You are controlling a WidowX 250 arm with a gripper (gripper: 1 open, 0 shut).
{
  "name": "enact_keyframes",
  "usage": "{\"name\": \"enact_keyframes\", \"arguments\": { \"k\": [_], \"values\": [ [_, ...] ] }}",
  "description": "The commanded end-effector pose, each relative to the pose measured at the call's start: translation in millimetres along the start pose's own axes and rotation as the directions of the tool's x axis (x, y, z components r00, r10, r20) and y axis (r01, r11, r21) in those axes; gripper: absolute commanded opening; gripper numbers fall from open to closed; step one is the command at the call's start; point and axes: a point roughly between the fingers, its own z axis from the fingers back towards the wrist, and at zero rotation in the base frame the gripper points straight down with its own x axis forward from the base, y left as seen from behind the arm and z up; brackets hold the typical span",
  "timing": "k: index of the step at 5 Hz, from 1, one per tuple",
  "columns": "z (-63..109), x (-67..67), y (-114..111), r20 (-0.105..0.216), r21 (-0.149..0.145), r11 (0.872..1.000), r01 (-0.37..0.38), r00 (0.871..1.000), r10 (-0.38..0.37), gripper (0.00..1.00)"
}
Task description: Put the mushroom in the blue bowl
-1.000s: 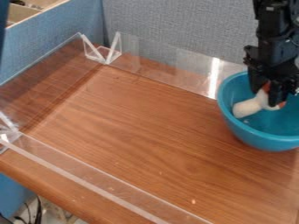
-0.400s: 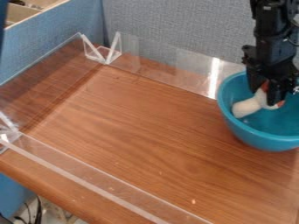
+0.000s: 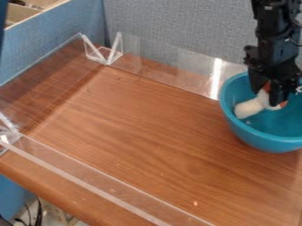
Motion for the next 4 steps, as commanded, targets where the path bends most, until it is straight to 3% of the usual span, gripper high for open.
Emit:
{"name": "enact_keyframes", "arguments": {
  "k": [1,3,4],
  "values": [
    [17.4,4.9,7.5,0.048,0.019,1.0,-0.006,0.999,0.005,0.0],
    [14.1,3.8,8.9,0.044,0.011,1.0,-0.012,0.999,0.011,0.0],
    [15.9,3.7,9.4,0.046,0.011,1.0,-0.017,0.999,0.017,1.0]
  ]
}}
